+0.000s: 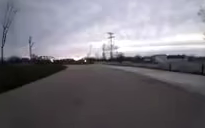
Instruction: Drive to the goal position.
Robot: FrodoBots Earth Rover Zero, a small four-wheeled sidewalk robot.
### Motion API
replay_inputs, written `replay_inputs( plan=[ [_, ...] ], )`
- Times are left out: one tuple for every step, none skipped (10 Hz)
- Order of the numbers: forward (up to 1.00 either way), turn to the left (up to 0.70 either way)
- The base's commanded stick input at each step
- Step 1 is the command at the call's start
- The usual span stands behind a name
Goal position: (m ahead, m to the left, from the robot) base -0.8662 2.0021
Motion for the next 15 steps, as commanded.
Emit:
replay_inputs(
  plan=[
    [1.00,0.11],
    [1.00,0.07],
    [1.00,0.00],
    [1.00,0.00],
    [1.00,0.00],
    [1.00,0.00],
    [1.00,0.00],
    [1.00,0.00],
    [1.00,0.00],
    [1.00,0.00],
    [1.00,0.00],
    [1.00,0.00],
    [1.00,0.00],
    [1.00,0.00],
    [1.00,0.00]
  ],
)
